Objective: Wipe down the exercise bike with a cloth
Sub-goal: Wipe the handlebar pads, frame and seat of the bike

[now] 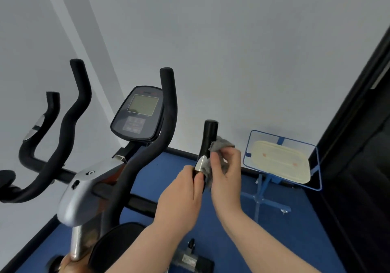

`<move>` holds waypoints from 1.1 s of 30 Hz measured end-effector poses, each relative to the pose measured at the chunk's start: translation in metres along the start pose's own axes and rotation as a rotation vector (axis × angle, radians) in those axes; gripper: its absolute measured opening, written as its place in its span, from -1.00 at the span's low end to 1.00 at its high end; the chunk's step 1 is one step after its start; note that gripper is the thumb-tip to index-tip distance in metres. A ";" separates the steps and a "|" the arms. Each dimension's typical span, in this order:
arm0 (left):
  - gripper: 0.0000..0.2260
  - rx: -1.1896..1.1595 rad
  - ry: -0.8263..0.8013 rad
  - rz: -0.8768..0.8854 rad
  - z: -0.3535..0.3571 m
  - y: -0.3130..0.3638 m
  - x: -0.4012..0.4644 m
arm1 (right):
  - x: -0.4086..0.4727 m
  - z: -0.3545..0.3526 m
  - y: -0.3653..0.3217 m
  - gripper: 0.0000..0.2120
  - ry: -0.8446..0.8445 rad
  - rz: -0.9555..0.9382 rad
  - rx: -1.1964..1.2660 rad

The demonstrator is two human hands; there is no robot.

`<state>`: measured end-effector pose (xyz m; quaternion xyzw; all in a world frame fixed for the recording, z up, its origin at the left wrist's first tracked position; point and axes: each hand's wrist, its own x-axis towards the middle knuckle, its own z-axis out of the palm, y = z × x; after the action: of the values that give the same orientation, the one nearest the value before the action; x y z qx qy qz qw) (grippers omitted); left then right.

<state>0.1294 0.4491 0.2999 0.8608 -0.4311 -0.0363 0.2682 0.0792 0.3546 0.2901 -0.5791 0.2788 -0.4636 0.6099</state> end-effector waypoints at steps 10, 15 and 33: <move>-0.93 0.223 -0.110 0.024 -0.004 0.004 -0.001 | 0.016 -0.002 -0.012 -0.80 -0.059 -0.048 -0.104; -0.79 0.489 -0.142 0.081 -0.003 0.007 -0.001 | 0.013 0.002 -0.015 -0.65 -0.183 -0.109 -0.151; -0.81 0.163 0.022 -0.156 0.004 0.008 -0.011 | 0.033 -0.033 -0.005 -0.74 -0.402 -0.503 -0.429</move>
<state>0.1158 0.4518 0.2981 0.9110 -0.3614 -0.0126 0.1984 0.0629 0.3107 0.2960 -0.8232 0.0938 -0.4071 0.3845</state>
